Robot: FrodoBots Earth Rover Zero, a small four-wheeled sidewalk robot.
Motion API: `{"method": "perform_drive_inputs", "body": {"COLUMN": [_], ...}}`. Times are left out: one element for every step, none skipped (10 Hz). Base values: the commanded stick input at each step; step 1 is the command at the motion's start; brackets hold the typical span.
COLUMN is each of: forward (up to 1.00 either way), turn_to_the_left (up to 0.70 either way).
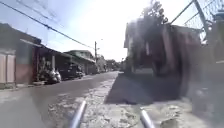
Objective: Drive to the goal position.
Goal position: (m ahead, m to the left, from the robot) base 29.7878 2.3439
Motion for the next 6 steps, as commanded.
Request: {"method": "perform_drive_inputs", "body": {"forward": [0.85,0.85,0.85,0.85,0.85,0.85], "turn_to_the_left": [-0.1,-0.04,0.0,0.0,0.0,0.0]}}
